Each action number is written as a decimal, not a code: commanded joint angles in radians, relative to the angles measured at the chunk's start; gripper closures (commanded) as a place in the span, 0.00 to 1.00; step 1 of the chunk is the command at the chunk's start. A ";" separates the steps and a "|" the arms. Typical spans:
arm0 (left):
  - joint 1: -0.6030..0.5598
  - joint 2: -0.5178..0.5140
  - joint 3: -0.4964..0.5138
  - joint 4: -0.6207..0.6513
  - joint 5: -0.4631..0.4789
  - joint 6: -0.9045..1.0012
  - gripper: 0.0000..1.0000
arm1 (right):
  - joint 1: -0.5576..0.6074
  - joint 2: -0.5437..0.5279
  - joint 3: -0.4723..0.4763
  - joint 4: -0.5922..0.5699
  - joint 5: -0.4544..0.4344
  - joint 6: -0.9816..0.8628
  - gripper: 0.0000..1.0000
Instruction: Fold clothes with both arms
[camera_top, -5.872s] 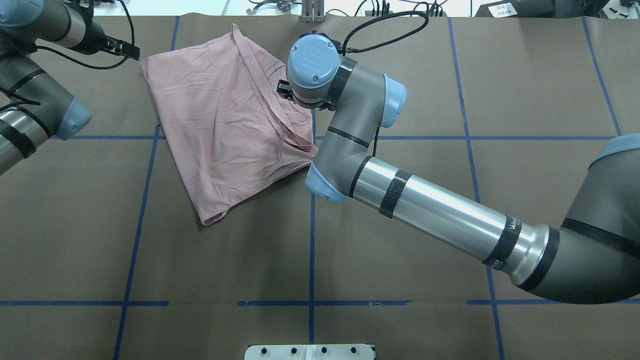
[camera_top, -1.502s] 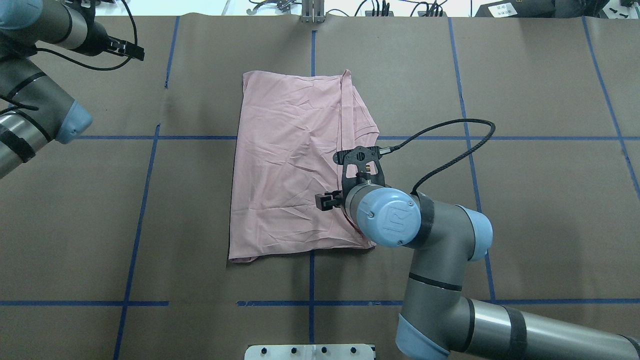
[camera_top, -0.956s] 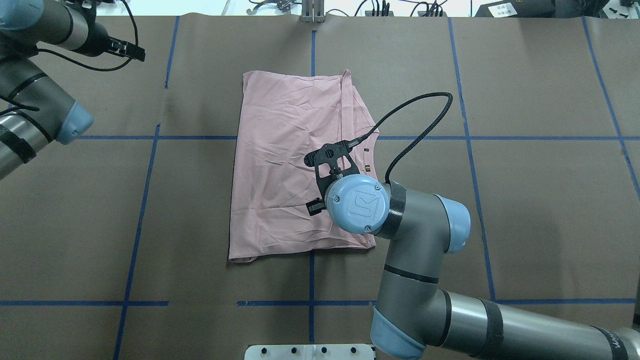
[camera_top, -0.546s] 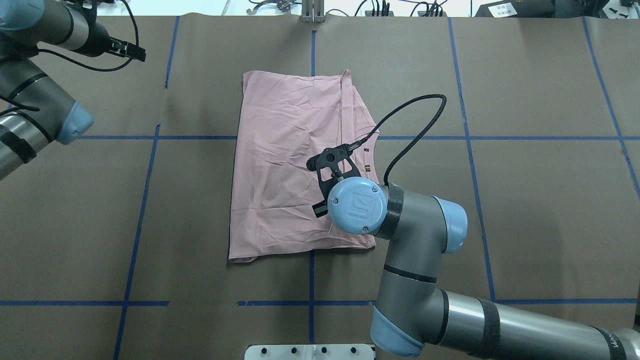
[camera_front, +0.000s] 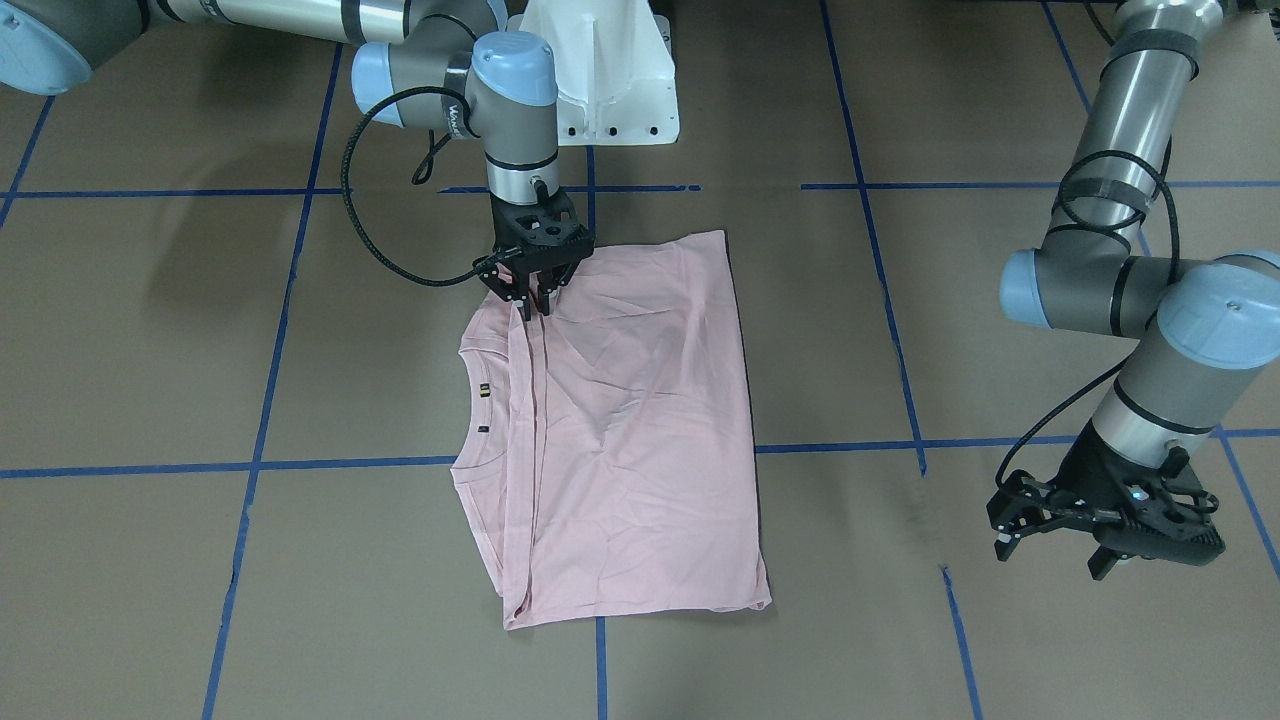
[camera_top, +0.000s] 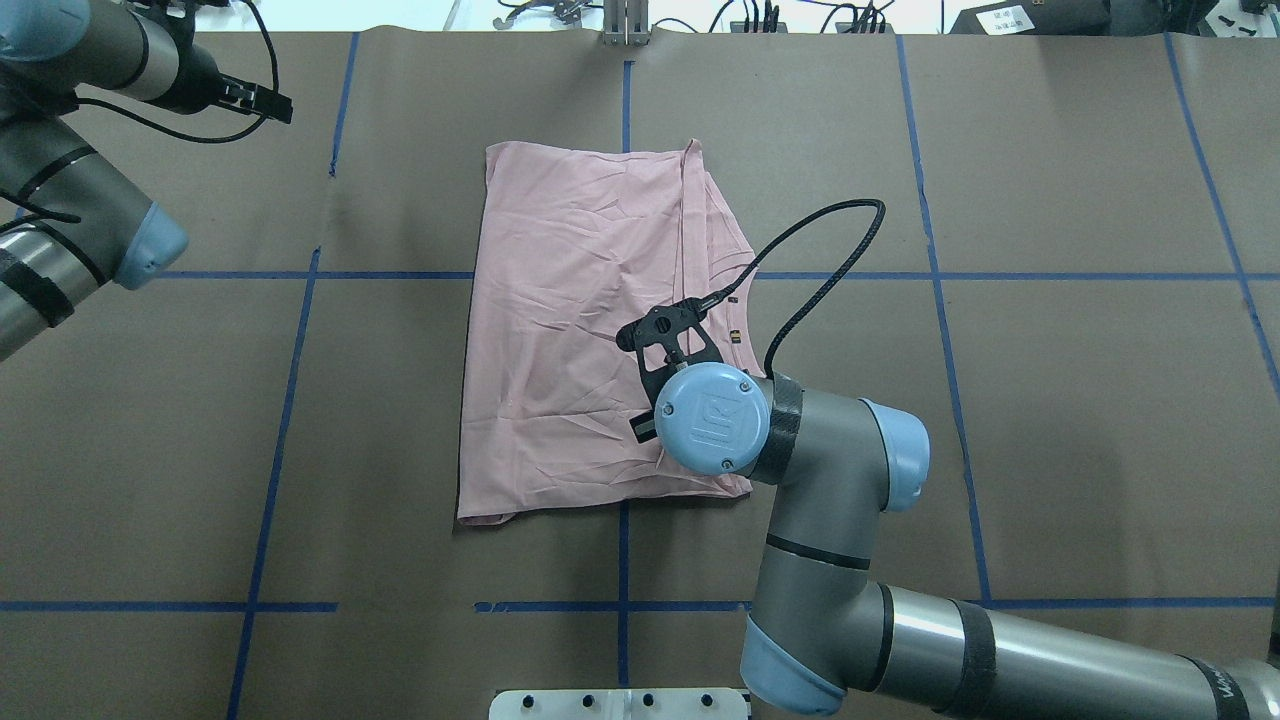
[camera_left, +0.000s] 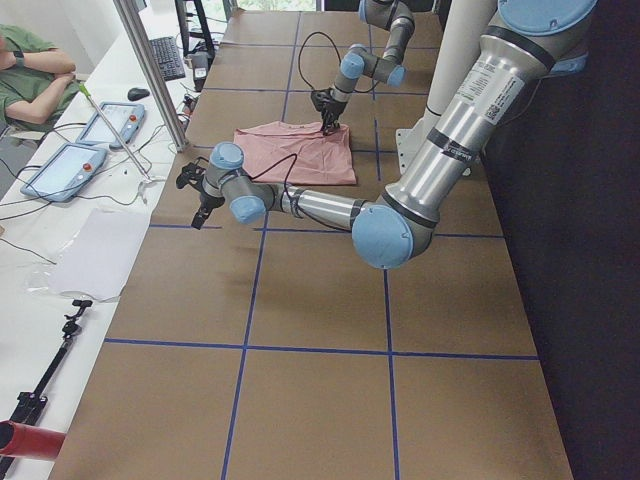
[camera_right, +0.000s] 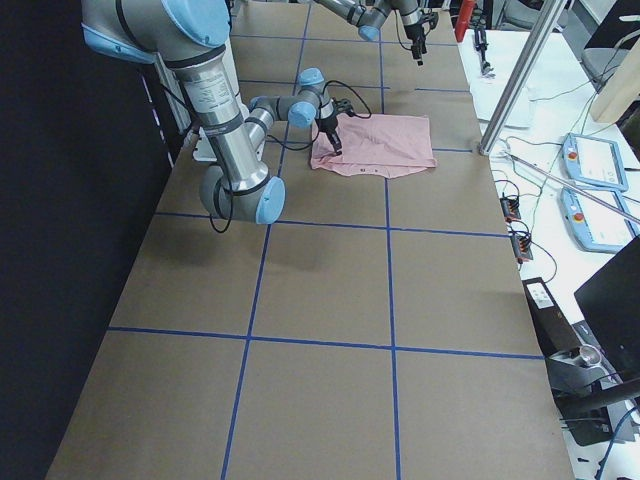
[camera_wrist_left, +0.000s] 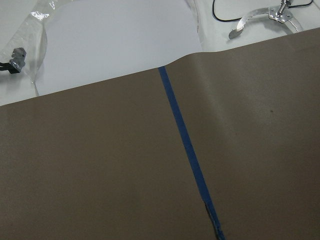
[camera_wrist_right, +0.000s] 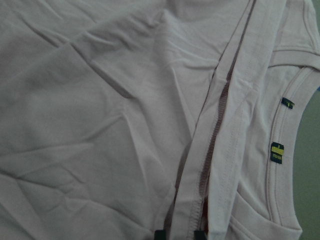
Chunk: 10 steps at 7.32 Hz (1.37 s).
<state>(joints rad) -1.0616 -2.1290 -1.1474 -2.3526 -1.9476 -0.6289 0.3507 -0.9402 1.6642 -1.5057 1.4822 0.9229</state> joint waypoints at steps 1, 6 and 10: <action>0.000 0.000 0.000 0.000 -0.001 0.000 0.00 | -0.006 -0.003 -0.004 -0.007 0.000 0.001 0.70; 0.000 0.000 0.002 -0.001 -0.001 0.000 0.00 | -0.015 -0.003 -0.004 -0.030 -0.011 0.001 1.00; 0.002 0.001 0.002 -0.005 -0.001 0.000 0.00 | -0.004 -0.089 0.066 -0.030 -0.025 0.001 1.00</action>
<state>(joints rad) -1.0605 -2.1283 -1.1459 -2.3560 -1.9481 -0.6289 0.3431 -0.9802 1.6939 -1.5366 1.4642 0.9224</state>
